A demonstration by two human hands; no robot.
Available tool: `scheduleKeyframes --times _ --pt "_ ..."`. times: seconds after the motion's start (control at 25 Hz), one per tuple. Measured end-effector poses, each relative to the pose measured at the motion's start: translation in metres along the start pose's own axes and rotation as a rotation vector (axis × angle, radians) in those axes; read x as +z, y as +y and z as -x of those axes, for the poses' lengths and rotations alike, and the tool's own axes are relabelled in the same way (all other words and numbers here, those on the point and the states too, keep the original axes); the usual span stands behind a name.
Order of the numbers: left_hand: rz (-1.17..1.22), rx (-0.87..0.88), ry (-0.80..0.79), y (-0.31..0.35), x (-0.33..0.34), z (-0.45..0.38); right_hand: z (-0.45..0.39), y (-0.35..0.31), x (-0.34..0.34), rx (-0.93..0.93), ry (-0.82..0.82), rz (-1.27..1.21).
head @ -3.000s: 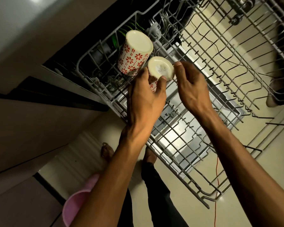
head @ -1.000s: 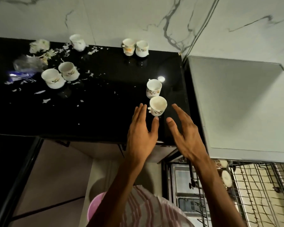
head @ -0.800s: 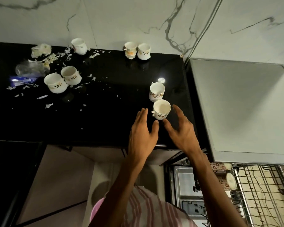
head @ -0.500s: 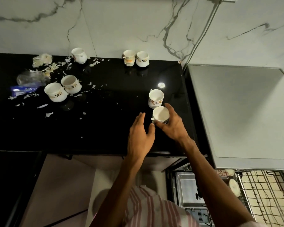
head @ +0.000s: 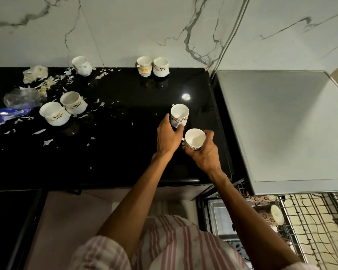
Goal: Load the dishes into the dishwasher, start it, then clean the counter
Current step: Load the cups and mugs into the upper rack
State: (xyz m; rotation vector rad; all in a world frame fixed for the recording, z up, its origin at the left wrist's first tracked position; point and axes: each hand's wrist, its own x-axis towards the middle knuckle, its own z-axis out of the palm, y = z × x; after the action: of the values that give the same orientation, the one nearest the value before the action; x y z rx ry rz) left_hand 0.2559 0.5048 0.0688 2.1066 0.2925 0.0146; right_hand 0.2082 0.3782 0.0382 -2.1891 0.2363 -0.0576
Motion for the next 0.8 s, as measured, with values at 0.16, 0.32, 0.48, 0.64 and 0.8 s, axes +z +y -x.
scheduleKeyframes --times 0.16,0.32,0.48,0.64,0.8 --pt "0.062 -0.06 0.016 -0.001 0.016 -0.031 0.004 0.001 0.004 0.016 0.026 -0.034" --pt "0.132 -0.025 0.062 -0.004 0.029 -0.045 0.005 0.001 0.003 -0.018 -0.021 -0.041" --pt "0.156 -0.009 0.074 -0.008 0.034 -0.05 0.004 0.0 0.002 -0.023 -0.043 -0.02" --pt "0.188 -0.001 0.056 -0.019 0.022 -0.036 0.003 0.0 0.0 -0.012 -0.055 -0.03" --pt "0.272 -0.032 0.085 -0.038 0.006 0.004 0.004 -0.001 -0.005 -0.012 -0.101 -0.022"
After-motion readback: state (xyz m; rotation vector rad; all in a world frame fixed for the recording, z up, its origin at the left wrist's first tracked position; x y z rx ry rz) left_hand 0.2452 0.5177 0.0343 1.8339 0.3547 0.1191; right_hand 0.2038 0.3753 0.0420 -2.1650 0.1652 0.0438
